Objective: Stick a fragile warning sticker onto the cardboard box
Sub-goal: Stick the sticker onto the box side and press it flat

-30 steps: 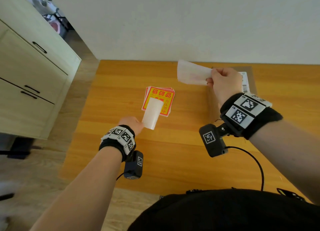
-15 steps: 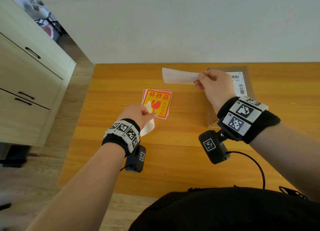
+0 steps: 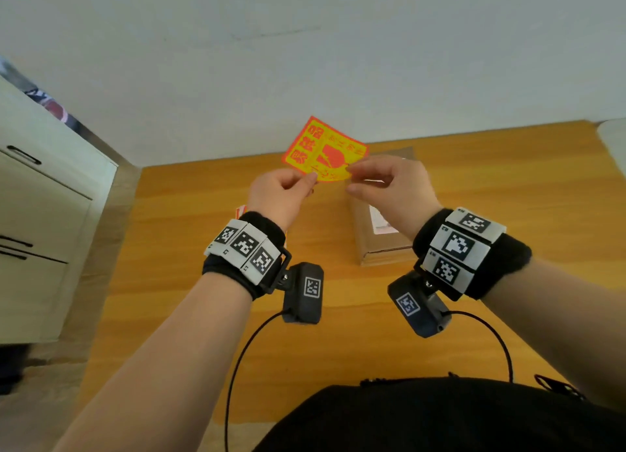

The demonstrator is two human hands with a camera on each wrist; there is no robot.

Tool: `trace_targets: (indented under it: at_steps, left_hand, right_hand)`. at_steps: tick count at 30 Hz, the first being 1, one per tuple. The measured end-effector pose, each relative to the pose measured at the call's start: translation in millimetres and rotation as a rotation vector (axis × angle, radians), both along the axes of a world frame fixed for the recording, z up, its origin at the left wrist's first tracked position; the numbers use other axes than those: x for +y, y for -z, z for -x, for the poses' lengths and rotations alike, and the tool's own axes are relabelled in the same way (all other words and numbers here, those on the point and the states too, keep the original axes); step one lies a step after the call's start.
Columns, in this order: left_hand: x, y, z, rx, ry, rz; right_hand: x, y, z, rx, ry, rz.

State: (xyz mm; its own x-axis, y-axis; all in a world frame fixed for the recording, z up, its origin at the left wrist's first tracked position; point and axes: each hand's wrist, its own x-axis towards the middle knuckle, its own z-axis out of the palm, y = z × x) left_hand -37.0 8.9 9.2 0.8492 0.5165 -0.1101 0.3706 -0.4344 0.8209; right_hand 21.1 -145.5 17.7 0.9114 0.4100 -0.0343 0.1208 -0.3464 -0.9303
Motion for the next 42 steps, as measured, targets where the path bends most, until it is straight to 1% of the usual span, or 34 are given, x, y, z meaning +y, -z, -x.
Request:
trace_targets:
  at_steps: [2, 4, 6, 8, 12, 15, 18, 20, 22, 23, 24, 26, 28, 30, 33, 37, 42]
  left_hand:
    - [-8.5, -3.6, -8.1, -0.020, 0.040, -0.116]
    - [-18.3, -8.9, -14.4, -0.022, 0.113, -0.229]
    - [-28.1, -14.9, -19.7, -0.023, 0.174, -0.326]
    - [-35.3, -18.3, -24.9, -0.036, 0.208, -0.371]
    - [-48.9, -20.1, -35.6, -0.029, 0.264, -0.390]
    - [-59.4, -22.6, -41.3, 0.004, 0.288, -0.373]
    - [-66.7, -25.1, -46.3, 0.074, 0.238, -0.322]
    - [-67.1, -24.8, -51.9, 0.120, 0.155, -0.299]
    - [-64.1, -24.3, -56.6, 0.191, 0.077, -0.303]
    - [-63.1, -22.2, -58.3, 0.244, 0.079, -0.322]
    - [-64.4, -19.1, -59.0, 0.305, 0.125, -0.365]
    - [-73.2, -7.0, -58.3, 0.408, 0.288, -0.486]
    - [-86.7, 8.8, -55.8, 0.484, 0.429, -0.565]
    - [-97.1, 22.9, -52.1, 0.558, 0.493, -0.609]
    - [-100.5, 33.9, -47.4, 0.599, 0.514, -0.664]
    - [-105.0, 35.5, -41.3, 0.637, 0.471, -0.557]
    - [-103.4, 36.9, -35.3, 0.630, 0.437, -0.541]
  right_hand:
    - [-12.3, -1.3, -8.7, 0.025, 0.034, 0.011]
    - [-24.2, -3.5, -19.0, 0.033, 0.113, 0.026]
    - [-36.0, -5.9, -30.5, -0.015, 0.210, 0.112]
    - [-48.8, -7.6, -40.8, -0.030, 0.267, 0.164]
    - [-68.8, -3.3, -52.8, -0.030, 0.242, 0.198]
    - [-79.6, -0.1, -57.3, -0.013, 0.243, 0.167]
    - [-89.0, 2.7, -60.3, 0.013, 0.207, 0.177]
    - [-95.3, 7.6, -63.7, 0.045, 0.211, 0.202]
    - [-104.2, 15.1, -69.6, 0.138, 0.269, 0.196]
    - [-108.6, 18.9, -72.7, 0.212, 0.284, 0.166]
    - [-112.7, 23.0, -75.2, 0.301, 0.283, 0.115]
    - [-117.3, 29.6, -77.5, 0.490, 0.261, -0.028]
    - [-119.2, 35.3, -77.7, 0.686, 0.220, -0.173]
    - [-120.7, 42.5, -77.2, 0.812, 0.163, -0.229]
    - [-122.6, 53.1, -77.1, 0.884, 0.106, -0.194]
    - [-122.2, 62.3, -76.5, 0.982, 0.077, -0.258]
    - [-117.1, 70.1, -72.6, 1.069, 0.044, -0.359]
